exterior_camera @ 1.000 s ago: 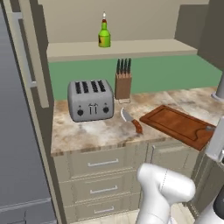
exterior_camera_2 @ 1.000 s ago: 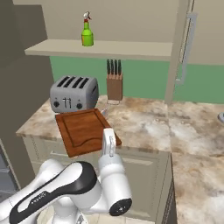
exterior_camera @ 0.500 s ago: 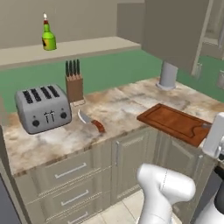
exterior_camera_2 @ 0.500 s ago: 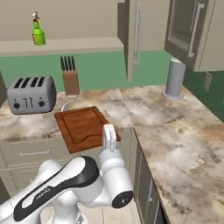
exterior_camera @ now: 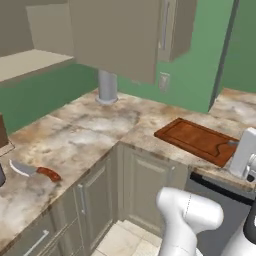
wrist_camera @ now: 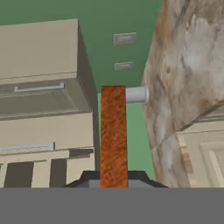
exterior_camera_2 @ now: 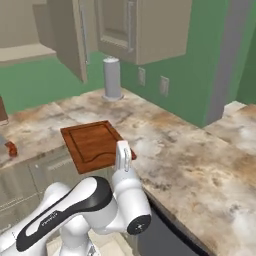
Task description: Move the cutting board and knife to the sink. Then move spray from the cabinet to the counter.
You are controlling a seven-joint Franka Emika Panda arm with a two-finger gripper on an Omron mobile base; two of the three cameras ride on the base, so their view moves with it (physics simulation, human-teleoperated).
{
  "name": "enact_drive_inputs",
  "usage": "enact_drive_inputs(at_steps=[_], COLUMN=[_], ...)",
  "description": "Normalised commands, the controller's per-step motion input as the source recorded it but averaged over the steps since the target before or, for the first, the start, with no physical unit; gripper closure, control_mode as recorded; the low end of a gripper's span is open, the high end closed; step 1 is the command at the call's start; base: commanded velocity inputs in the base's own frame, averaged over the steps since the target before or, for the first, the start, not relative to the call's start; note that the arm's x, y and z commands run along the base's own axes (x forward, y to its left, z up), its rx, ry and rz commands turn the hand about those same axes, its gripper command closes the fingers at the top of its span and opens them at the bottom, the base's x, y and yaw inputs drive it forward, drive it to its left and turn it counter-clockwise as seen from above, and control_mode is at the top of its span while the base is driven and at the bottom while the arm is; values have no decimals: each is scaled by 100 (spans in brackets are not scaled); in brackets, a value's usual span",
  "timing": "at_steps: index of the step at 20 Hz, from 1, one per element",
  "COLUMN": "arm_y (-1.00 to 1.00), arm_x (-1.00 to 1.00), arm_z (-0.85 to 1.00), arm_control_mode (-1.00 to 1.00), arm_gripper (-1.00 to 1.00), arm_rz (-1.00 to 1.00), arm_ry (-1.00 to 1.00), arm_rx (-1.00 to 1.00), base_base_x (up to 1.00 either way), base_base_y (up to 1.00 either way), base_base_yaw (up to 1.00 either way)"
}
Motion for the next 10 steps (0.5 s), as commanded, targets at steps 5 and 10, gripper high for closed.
enact_drive_inputs(at_steps=[5,10], arm_y=[0,0], arm_x=[0,0], arm_z=[0,0], arm_control_mode=[100,100], arm_gripper=[100,100], arm_rz=[0,0], arm_ry=[0,0], arm_rx=[0,0], base_base_x=[-19,-19], base_base_y=[4,1], base_base_yaw=[-81,-78])
